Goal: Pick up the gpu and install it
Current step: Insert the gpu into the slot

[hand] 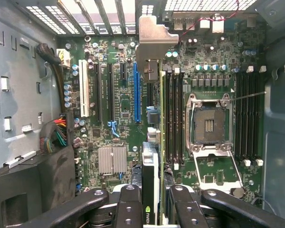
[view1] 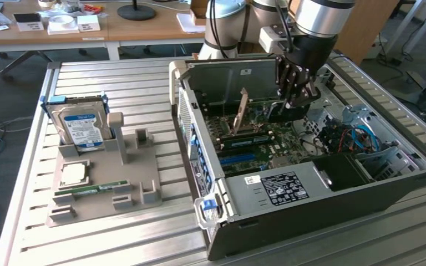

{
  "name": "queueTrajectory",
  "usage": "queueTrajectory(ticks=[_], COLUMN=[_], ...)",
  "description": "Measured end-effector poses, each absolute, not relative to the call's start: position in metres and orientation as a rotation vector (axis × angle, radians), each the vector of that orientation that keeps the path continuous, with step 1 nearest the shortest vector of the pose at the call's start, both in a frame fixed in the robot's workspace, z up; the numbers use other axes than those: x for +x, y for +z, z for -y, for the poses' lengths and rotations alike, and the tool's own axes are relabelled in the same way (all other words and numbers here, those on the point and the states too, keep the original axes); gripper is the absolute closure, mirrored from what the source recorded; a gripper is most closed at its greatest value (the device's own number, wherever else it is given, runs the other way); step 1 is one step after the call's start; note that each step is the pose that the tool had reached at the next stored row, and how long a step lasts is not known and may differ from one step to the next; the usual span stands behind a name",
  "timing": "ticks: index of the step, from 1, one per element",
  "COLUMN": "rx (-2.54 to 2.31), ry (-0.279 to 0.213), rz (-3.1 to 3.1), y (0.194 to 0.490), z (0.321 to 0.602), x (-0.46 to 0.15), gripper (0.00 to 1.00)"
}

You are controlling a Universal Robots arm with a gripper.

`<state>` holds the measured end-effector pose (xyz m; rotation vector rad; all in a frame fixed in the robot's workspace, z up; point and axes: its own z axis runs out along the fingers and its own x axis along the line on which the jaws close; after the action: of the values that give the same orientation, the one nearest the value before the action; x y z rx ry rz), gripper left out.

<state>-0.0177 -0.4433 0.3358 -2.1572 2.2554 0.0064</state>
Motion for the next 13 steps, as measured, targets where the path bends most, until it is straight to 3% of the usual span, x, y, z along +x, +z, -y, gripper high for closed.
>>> queueTrajectory(ticks=[13], rx=[-2.157], ry=[0.006], rz=[-2.255], y=[0.3355], z=[0.4442], x=[-0.0183], gripper=[0.73])
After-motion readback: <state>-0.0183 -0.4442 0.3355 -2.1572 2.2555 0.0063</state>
